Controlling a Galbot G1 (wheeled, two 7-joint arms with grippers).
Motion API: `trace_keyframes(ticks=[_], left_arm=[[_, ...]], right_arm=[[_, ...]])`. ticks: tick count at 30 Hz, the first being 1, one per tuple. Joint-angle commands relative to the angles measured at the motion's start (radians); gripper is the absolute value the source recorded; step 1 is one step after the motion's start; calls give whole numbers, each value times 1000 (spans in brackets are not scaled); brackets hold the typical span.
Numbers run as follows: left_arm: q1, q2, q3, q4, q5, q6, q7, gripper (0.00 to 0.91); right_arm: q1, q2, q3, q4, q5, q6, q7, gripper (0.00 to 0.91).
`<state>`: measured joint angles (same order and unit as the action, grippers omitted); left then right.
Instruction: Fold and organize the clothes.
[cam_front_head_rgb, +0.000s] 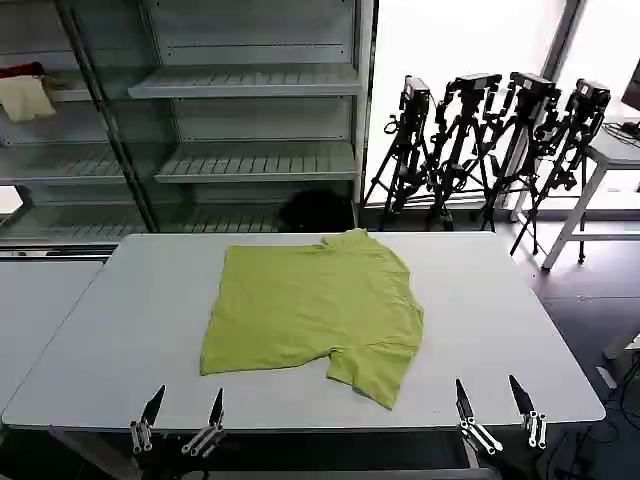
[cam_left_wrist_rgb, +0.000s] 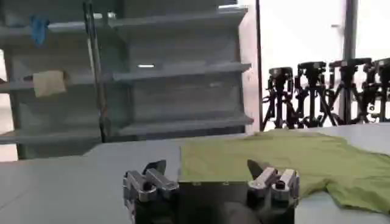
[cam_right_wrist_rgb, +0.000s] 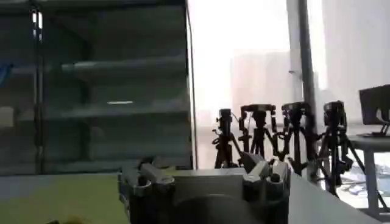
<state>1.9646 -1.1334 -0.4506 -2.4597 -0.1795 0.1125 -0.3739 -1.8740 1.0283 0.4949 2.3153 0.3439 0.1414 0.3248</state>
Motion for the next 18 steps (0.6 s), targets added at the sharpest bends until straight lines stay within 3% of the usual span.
trace_keyframes(ticks=[1, 5, 11, 18], left_arm=[[-162, 88, -99, -37, -282, 353, 12, 907], [-177, 123, -103, 25, -325, 365, 58, 907], [-271, 134, -118, 101, -424, 421, 62, 907], [-337, 143, -118, 165, -496, 441, 63, 907]], right_arm=[[115, -15, -53, 47, 59, -335, 79, 907], [172, -17, -131, 37, 127, -474, 99, 907], [245, -1, -225, 34, 135, -635, 150, 907], [310, 17, -311, 43, 130, -719, 169, 907]])
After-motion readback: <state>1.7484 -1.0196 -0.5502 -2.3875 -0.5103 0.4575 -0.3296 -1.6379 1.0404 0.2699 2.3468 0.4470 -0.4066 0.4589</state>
